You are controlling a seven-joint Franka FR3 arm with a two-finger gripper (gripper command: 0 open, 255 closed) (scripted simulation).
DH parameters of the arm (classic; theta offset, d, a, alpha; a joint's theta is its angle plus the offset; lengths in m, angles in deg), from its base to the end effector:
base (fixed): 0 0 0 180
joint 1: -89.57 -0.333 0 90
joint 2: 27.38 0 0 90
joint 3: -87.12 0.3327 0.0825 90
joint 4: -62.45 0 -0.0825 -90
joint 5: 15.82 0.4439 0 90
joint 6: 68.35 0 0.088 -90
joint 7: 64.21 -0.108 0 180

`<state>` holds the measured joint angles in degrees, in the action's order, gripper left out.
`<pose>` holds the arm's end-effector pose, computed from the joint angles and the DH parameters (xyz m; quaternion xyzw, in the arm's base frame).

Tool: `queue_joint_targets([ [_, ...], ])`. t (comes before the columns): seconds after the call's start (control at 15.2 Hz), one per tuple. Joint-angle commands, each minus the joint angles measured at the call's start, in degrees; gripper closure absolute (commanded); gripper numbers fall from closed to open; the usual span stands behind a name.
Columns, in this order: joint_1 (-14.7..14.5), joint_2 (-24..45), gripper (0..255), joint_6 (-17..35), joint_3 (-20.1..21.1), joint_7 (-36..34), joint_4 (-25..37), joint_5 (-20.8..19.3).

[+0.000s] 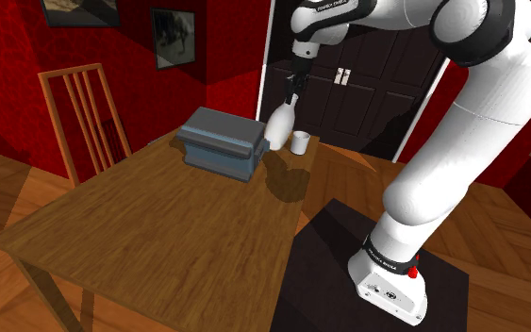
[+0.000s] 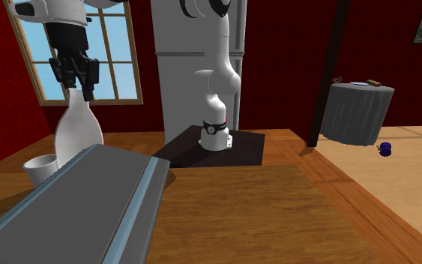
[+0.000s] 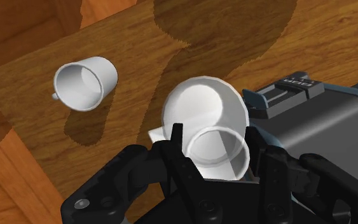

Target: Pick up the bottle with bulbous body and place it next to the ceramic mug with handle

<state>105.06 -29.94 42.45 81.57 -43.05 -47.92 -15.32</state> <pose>0.5683 -0.2187 0.5084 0.9996 -0.0004 0.0265 0.0035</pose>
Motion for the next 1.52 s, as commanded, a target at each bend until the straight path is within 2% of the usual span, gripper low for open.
queue_joint_targets([
  [0.0, -0.01, 0.05, 255, 1.59, 0.01, 0.0, -1.47, 0.02],
  [0.99, 0.01, 3.14, 255, 12.83, -0.06, 0.4, -9.63, 0.44],
  [1.45, 0.0, 3.3, 255, 13.22, -0.07, 0.42, -9.86, 0.46],
])
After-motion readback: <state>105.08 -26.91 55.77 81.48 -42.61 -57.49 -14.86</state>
